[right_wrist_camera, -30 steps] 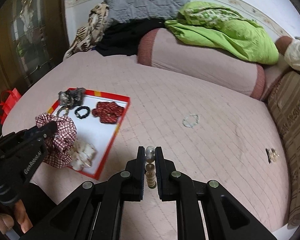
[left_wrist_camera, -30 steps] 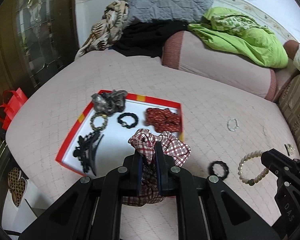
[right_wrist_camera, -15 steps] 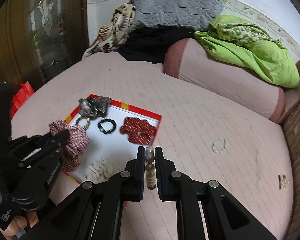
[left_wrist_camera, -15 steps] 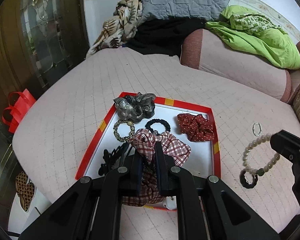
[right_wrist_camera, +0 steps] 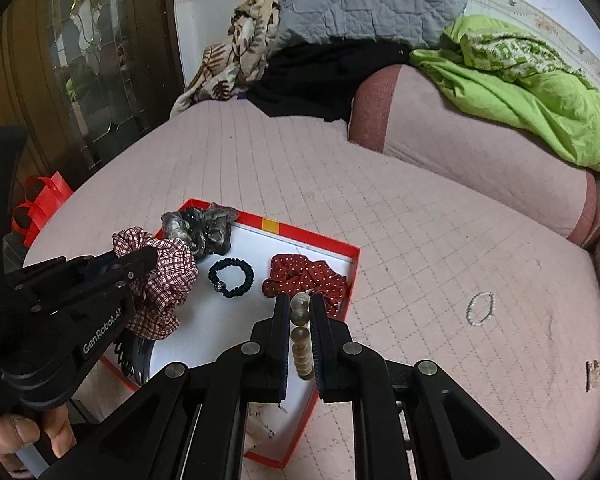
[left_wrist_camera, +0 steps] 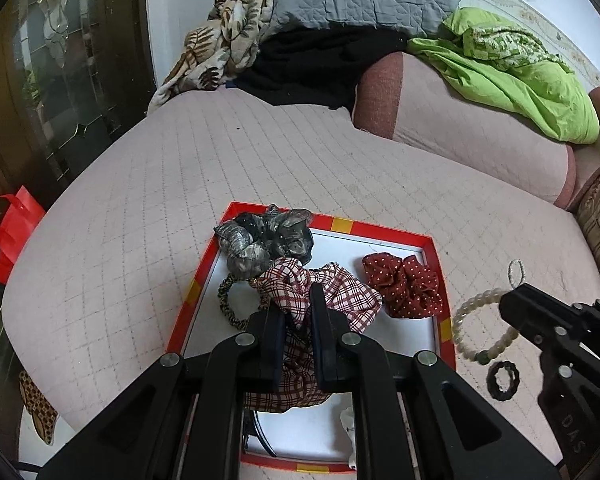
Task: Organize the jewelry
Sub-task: 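Lower the gingham scrunchie and pearl bracelet into the tray and open both grippers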
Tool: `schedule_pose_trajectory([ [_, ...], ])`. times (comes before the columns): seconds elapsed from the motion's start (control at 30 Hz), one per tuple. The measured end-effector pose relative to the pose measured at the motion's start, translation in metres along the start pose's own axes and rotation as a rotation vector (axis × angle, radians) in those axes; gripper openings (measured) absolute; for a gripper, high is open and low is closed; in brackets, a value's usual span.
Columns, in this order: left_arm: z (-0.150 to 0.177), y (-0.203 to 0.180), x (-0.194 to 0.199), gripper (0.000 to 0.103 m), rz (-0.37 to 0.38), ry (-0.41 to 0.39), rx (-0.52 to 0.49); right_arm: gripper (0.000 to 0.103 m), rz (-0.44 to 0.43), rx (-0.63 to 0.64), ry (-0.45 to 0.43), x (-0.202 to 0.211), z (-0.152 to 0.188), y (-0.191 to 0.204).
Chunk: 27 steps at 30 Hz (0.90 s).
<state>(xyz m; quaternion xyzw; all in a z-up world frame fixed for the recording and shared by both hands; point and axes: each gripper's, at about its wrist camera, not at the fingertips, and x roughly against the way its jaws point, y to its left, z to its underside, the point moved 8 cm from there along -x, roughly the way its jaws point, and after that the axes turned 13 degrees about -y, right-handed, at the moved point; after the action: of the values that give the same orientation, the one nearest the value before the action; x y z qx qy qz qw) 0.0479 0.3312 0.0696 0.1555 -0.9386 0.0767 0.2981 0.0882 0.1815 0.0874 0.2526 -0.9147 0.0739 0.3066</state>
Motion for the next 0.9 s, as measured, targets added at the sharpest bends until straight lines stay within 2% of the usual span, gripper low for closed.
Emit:
schedule_pose_trajectory([
  [0.2,0.019,0.001,-0.016,0.011,-0.016,0.025,-0.028,0.011,-0.004,-0.006,0.037,-0.02,0.01,0.004],
  [0.9,0.057,0.007,-0.061,0.011,-0.024,0.104,-0.011,0.011,-0.004,-0.033,0.131,-0.067,0.043,0.005],
])
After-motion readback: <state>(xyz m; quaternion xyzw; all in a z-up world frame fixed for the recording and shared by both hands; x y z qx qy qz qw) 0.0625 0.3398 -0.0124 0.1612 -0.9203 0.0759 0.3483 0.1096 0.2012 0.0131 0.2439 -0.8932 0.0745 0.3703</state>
